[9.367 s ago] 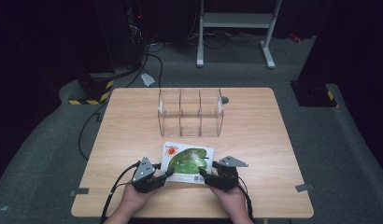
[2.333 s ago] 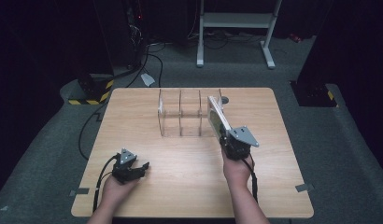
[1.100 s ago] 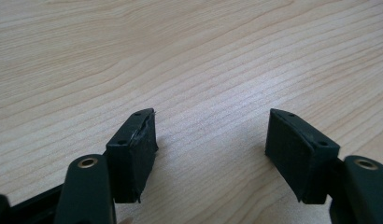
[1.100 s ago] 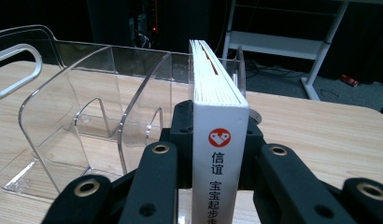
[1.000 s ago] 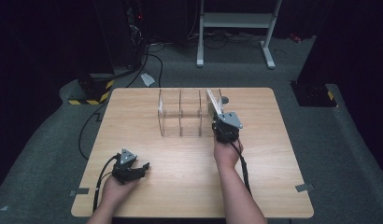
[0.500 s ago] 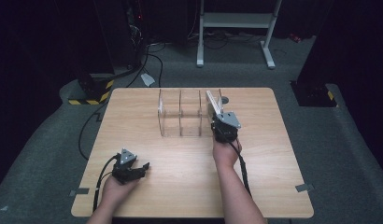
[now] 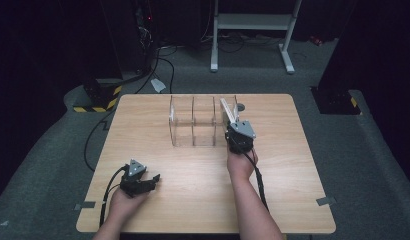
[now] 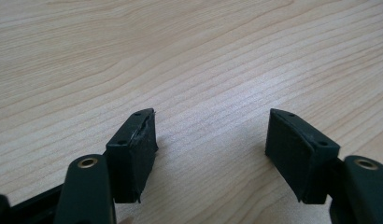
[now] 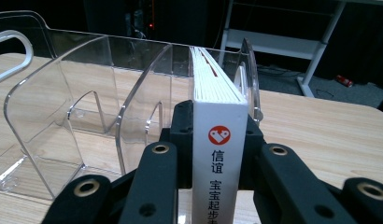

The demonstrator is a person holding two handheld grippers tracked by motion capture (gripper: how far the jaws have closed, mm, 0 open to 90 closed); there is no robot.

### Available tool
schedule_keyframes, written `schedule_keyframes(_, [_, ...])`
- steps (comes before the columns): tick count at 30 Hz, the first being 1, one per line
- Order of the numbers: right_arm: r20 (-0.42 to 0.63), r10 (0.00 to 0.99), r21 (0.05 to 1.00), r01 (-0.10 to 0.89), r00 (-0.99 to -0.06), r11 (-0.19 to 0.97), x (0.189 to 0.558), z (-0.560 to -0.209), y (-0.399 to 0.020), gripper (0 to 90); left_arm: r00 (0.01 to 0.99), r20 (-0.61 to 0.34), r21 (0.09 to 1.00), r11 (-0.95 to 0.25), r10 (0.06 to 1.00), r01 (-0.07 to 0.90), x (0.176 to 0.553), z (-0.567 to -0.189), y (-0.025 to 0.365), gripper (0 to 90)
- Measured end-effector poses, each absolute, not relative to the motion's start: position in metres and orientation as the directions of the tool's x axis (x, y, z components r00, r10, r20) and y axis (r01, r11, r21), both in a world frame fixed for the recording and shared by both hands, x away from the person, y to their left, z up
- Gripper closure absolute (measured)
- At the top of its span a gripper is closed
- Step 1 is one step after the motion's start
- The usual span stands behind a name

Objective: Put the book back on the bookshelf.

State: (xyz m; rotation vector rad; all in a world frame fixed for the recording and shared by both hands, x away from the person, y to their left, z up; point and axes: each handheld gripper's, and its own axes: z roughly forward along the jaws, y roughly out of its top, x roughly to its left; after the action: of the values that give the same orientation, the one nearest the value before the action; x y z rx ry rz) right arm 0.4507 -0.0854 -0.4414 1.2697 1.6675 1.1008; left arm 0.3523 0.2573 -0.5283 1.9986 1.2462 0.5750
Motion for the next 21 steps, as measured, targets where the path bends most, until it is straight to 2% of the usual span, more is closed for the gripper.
schedule_keyframes(21, [-0.045,0.976,0.913,0.388,-0.211,0.126,0.430,-0.462,-0.090,73.9,0.438,0.006,0.756,-0.290,0.899,0.586,0.352,-0.528,0.257,33.6])
